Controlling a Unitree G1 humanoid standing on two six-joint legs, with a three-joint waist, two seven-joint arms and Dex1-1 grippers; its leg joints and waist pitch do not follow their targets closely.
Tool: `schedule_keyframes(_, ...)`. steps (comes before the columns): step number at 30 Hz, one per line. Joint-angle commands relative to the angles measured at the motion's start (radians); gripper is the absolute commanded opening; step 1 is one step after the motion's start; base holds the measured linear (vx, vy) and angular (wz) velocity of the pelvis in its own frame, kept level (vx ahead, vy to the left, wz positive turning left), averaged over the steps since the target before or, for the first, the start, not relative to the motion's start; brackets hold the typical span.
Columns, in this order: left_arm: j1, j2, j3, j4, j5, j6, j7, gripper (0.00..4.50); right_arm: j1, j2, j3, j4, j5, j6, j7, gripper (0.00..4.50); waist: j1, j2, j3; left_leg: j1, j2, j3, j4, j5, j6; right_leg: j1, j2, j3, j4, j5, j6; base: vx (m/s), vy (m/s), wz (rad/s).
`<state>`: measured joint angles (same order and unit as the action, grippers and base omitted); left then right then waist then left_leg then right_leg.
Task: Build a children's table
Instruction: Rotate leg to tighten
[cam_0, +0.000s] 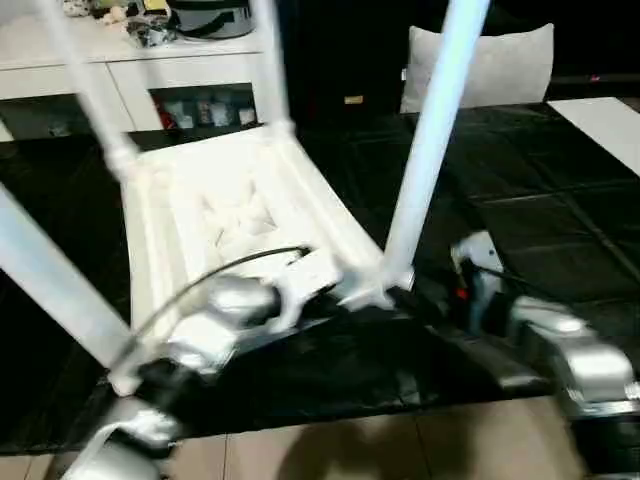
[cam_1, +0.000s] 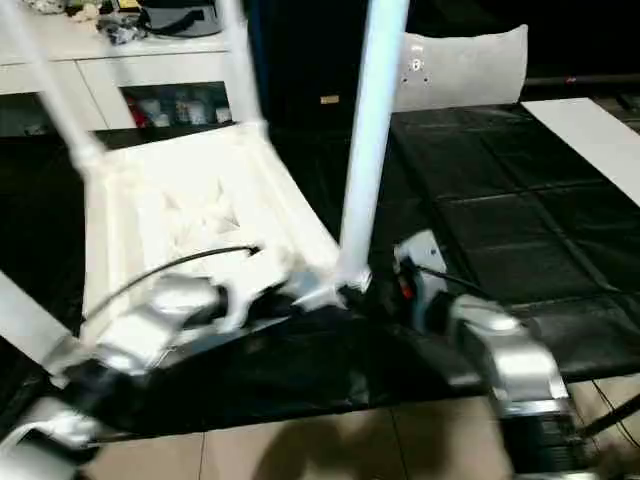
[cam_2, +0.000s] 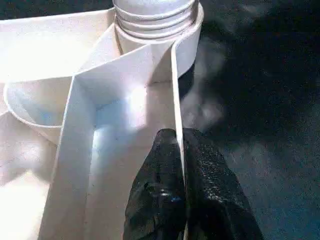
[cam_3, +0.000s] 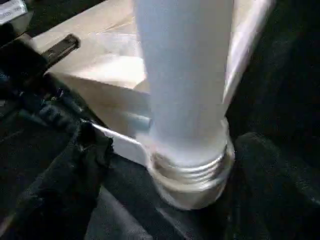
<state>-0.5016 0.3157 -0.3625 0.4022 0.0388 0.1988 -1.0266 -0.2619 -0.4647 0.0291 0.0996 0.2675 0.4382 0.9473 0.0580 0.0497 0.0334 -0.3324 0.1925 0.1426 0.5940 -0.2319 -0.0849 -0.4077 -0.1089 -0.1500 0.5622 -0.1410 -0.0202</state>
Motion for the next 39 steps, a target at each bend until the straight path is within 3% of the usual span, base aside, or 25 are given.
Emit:
schedule_keyframes(1,0.009,0.021,-0.043,-0.024,-0.001,-0.042,-0.081,0.0,0.001,-0.021,0.022,-0.023,0.009,-0.029,0.065,4.44,0.007,-0.018,-0.056,-0.019,0.03,0.006,-0.07,-0.115,0.1,0.066,-0.047,0.057,-0.062,-0.348,-0.126,0.0,0.0,0.0)
schedule_keyframes(3,0.012,0.058,-0.07,-0.026,0.011,-0.058,-0.132,0.0,0.006,-0.065,0.046,-0.035,0.029,-0.031,0.157,4.44,0.014,-0.019,-0.057,-0.018,0.032,0.006,-0.07,-0.11,0.108,0.067,-0.048,0.059,-0.058,-0.324,-0.144,0.0,0.0,0.0)
schedule_keyframes(4,0.016,0.072,-0.077,-0.03,0.007,-0.069,-0.161,0.0,0.005,-0.078,0.052,-0.035,0.038,-0.027,0.186,4.1,0.017,-0.021,-0.057,-0.019,0.033,0.006,-0.07,-0.105,0.109,0.068,-0.048,0.059,-0.056,-0.315,-0.149,0.0,0.0,0.0)
schedule_keyframes(6,0.027,0.097,-0.091,-0.043,-0.005,-0.089,-0.219,0.0,-0.002,-0.097,0.061,-0.031,0.056,-0.017,0.23,4.09,0.024,-0.02,-0.057,-0.019,0.034,0.007,-0.07,-0.092,0.111,0.069,-0.049,0.061,-0.053,-0.296,-0.16,0.0,0.0,0.0)
schedule_keyframes(7,0.04,0.124,-0.107,-0.061,-0.012,-0.101,-0.27,0.0,-0.006,-0.108,0.071,-0.031,0.063,-0.016,0.262,3.92,0.033,-0.014,-0.059,-0.018,0.037,0.007,-0.069,-0.085,0.109,0.069,-0.052,0.062,-0.047,-0.282,-0.169,0.0,0.0,0.0)
schedule_keyframes(8,0.044,0.131,-0.11,-0.067,-0.014,-0.102,-0.282,0.0,-0.007,-0.11,0.075,-0.031,0.063,-0.015,0.27,3.76,0.033,-0.016,-0.058,-0.02,0.036,0.008,-0.069,-0.082,0.109,0.069,-0.051,0.062,-0.047,-0.274,-0.172,0.0,0.0,0.0)
schedule_keyframes(9,0.05,0.14,-0.114,-0.076,-0.018,-0.104,-0.299,0.0,-0.007,-0.113,0.081,-0.033,0.067,-0.012,0.284,3.68,0.036,-0.007,-0.059,-0.017,0.037,0.008,-0.069,-0.083,0.103,0.067,-0.05,0.062,-0.046,-0.265,-0.18,0.0,0.0,0.0)
schedule_keyframes(11,0.056,0.15,-0.116,-0.084,-0.024,-0.106,-0.316,0.0,-0.007,-0.117,0.089,-0.035,0.074,-0.009,0.302,3.59,0.04,-0.005,-0.058,-0.016,0.037,0.008,-0.069,-0.092,0.096,0.068,-0.049,0.062,-0.045,-0.263,-0.185,0.0,0.0,0.0)
schedule_keyframes(17,0.054,0.166,-0.112,-0.093,-0.029,-0.107,-0.333,0.0,-0.008,-0.112,0.107,-0.037,0.078,-0.013,0.318,3.01,0.05,-0.01,-0.057,-0.016,0.036,0.009,-0.071,-0.123,0.07,0.07,-0.05,0.063,-0.05,-0.299,-0.172,0.0,0.0,0.0)
schedule_keyframes(22,0.053,0.157,-0.111,-0.101,-0.035,-0.102,-0.332,0.0,-0.016,-0.093,0.126,-0.016,0.078,-0.019,0.33,2.56,0.05,-0.013,-0.059,-0.017,0.034,0.009,-0.07,-0.106,0.069,0.07,-0.048,0.062,-0.05,-0.305,-0.162,0.0,0.0,0.0)
schedule_keyframes(26,0.055,0.147,-0.114,-0.097,-0.039,-0.104,-0.323,0.0,-0.027,-0.078,0.133,0.012,0.081,-0.025,0.331,2.22,0.05,-0.008,-0.06,-0.016,0.035,0.008,-0.069,-0.098,0.068,0.069,-0.047,0.063,-0.047,-0.279,-0.172,0.0,0.0,0.0)
schedule_keyframes(29,0.048,0.137,-0.113,-0.079,-0.041,-0.112,-0.322,0.0,-0.033,-0.069,0.141,0.022,0.081,-0.026,0.333,2.07,0.045,0.003,-0.058,-0.016,0.032,0.009,-0.069,-0.124,0.062,0.07,-0.045,0.061,-0.054,-0.294,-0.165,0.0,0.0,0.0)
schedule_keyframes(30,0.042,0.13,-0.115,-0.063,-0.037,-0.118,-0.318,0.0,-0.036,-0.066,0.144,0.032,0.079,-0.03,0.336,2.05,0.045,0.012,-0.059,-0.017,0.03,0.008,-0.068,-0.131,0.058,0.071,-0.044,0.059,-0.054,-0.296,-0.164,0.0,0.0,0.0)
schedule_keyframes(32,0.038,0.126,-0.115,-0.055,-0.036,-0.119,-0.316,0.0,-0.035,-0.066,0.146,0.034,0.079,-0.03,0.338,2.01,0.041,0.008,-0.058,-0.018,0.028,0.009,-0.069,-0.146,0.06,0.073,-0.042,0.057,-0.058,-0.314,-0.157,0.0,0.0,0.0)
schedule_keyframes(34,0.037,0.116,-0.116,-0.052,-0.036,-0.115,-0.308,0.0,-0.024,-0.067,0.145,0.024,0.082,-0.025,0.333,2.0,0.038,0.013,-0.06,-0.017,0.027,0.008,-0.069,-0.158,0.058,0.074,-0.042,0.056,-0.06,-0.34,-0.144,0.0,0.0,0.0)
schedule_keyframes(35,0.037,0.108,-0.111,-0.054,-0.041,-0.103,-0.3,0.0,-0.016,-0.067,0.141,0.013,0.087,-0.018,0.328,2.0,0.038,0.028,-0.06,-0.017,0.027,0.007,-0.069,-0.16,0.057,0.073,-0.042,0.055,-0.059,-0.344,-0.143,0.0,0.0,0.0)
schedule_keyframes(36,0.037,0.092,-0.102,-0.06,-0.047,-0.079,-0.276,0.0,0.002,-0.059,0.127,-0.017,0.1,-0.004,0.3,1.99,0.033,0.023,-0.06,-0.014,0.028,0.008,-0.068,-0.168,0.056,0.072,-0.04,0.055,-0.064,-0.352,-0.138,0.0,0.0,0.0)
schedule_keyframes(37,0.032,0.068,-0.087,-0.061,-0.052,-0.04,-0.239,0.0,0.026,-0.042,0.111,-0.058,0.112,0.015,0.252,1.99,0.034,0.008,-0.059,-0.012,0.028,0.01,-0.069,-0.165,0.06,0.069,-0.039,0.056,-0.068,-0.361,-0.132,0.0,0.0,0.0)
schedule_keyframes(38,0.027,0.057,-0.08,-0.056,-0.053,-0.022,-0.223,0.0,0.033,-0.032,0.105,-0.072,0.115,0.022,0.23,1.99,0.034,0.011,-0.06,-0.012,0.027,0.011,-0.068,-0.157,0.061,0.07,-0.039,0.058,-0.064,-0.362,-0.133,0.0,0.0,0.0)
schedule_keyframes(39,0.018,0.044,-0.075,-0.047,-0.045,-0.01,-0.196,0.0,0.041,-0.014,0.103,-0.089,0.111,0.037,0.189,1.99,0.033,-0.002,-0.058,-0.015,0.027,0.011,-0.07,-0.143,0.065,0.07,-0.04,0.057,-0.066,-0.383,-0.126,0.0,0.0,0.0)
